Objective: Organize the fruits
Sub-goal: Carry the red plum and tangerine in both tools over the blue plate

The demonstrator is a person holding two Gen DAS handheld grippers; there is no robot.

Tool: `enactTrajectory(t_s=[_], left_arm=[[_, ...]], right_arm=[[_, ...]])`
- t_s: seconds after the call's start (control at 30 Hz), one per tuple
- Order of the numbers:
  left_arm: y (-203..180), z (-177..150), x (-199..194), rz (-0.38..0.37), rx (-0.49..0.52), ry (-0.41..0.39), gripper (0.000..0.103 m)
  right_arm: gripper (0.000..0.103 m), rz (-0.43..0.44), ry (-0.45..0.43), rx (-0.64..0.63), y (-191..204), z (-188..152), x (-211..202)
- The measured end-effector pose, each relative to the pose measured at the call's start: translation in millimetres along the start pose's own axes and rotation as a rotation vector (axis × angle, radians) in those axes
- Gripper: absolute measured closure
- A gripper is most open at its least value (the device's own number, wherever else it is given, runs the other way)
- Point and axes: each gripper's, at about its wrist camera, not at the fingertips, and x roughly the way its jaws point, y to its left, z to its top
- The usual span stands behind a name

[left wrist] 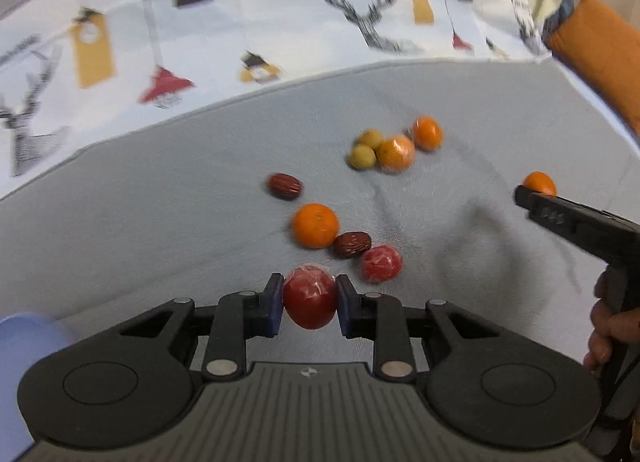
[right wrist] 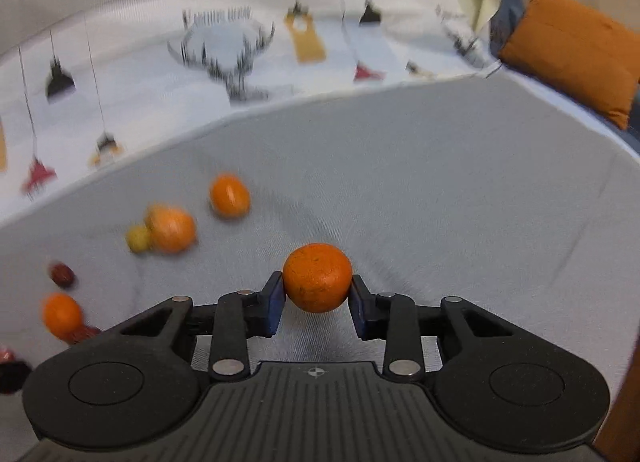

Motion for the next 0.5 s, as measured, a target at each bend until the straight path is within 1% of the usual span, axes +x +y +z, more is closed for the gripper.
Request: enactTrajectory(t_s=[0.07,0.17,0.23,0.3,0.4,0.5], left_arm=[[9,-6,-36,0.019,-0.007,-0.014,0.073],[29,-21,-95,0.069,-0.019,-0.03,0.073],[43,-35,-132,0.093,-0.034,-0.036,0.073],[58,-53,-169,0.128,-0.056,-0.04,0.073],[79,-83,-216,0.17,-0.09,-0.041,0.073],[99,-116,-256,0.23,-0.137,-0.016,0.073]], right_arm=[[0.068,0.026,-0.034,0.021,-5,8,-34],[0.068,0.087,-0.078,0.027,-8,8,-91],[0.068,0.126,-0.1,0.011,-6,5,-128],[0.068,0.188,-0.117,-0.022,7,-2,-171],[0.068,0.298,-0.117,-0.074,28,-21,-229],[0.068,0.413,-0.081,-0.106,49,-42,-277]])
